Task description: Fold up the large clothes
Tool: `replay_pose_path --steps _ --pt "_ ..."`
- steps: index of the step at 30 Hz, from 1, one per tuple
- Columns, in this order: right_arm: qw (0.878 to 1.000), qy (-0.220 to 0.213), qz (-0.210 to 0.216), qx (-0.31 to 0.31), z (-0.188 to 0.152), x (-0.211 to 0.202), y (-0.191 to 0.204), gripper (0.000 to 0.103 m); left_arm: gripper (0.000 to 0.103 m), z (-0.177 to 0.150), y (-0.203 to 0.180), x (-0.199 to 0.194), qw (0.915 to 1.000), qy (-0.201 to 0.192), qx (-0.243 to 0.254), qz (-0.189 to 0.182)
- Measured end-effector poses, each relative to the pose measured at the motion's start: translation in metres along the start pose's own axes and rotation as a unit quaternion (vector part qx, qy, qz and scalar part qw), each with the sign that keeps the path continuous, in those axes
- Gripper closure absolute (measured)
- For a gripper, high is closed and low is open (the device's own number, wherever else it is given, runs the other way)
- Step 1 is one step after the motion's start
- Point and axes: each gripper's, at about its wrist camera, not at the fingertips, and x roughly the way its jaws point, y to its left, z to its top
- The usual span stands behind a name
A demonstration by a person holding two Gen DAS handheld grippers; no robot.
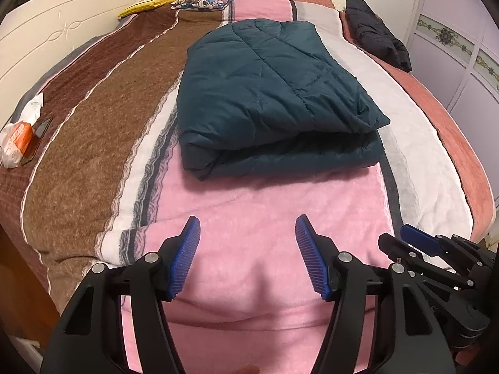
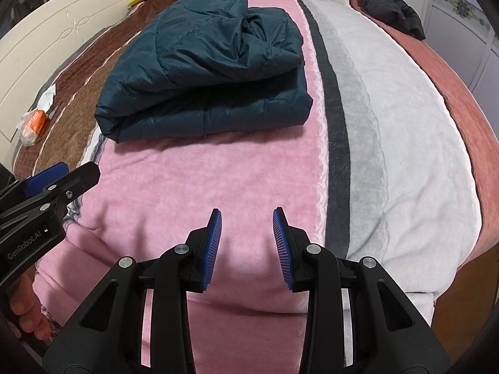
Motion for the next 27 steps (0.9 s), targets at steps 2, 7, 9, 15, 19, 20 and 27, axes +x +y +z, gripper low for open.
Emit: replay_pose_path --steps 2,7,9,15,19,20,27 --pt "1.000 0.000 -0.001 -0.001 0.0002 0.0001 0.0005 0.068 0.042 -0.0004 -0.0006 0.0003 1.0000 0.001 0.001 0.000" --pt "1.000 0.002 -0.002 0.000 0.0006 0.0014 -0.0002 0.068 0.042 -0.0002 -0.0004 0.0021 1.0000 0.005 0.001 -0.001" --pt "1.000 0.003 -0.002 0.000 0.0006 0.0021 -0.0002 0.068 0.042 -0.0003 -0.0007 0.0020 1.0000 0.005 0.000 -0.001" --pt "1.000 0.008 -0.003 0.001 0.0006 0.0039 0.0004 0.068 0.042 -0.0005 -0.0001 0.0041 1.0000 0.008 -0.002 -0.001" --pt "1.000 0.010 -0.003 0.002 0.0001 0.0054 0.0005 0.068 0.042 -0.0009 0.0004 0.0055 0.9999 0.011 -0.004 0.000" --pt "1.000 0.011 -0.003 0.002 0.0001 0.0058 0.0001 0.068 0.042 -0.0008 0.0007 0.0060 0.9999 0.012 -0.004 0.000" --pt "1.000 0.014 -0.002 0.004 0.0006 0.0071 -0.0022 0.068 0.042 -0.0004 0.0013 0.0075 0.9999 0.016 -0.004 0.000"
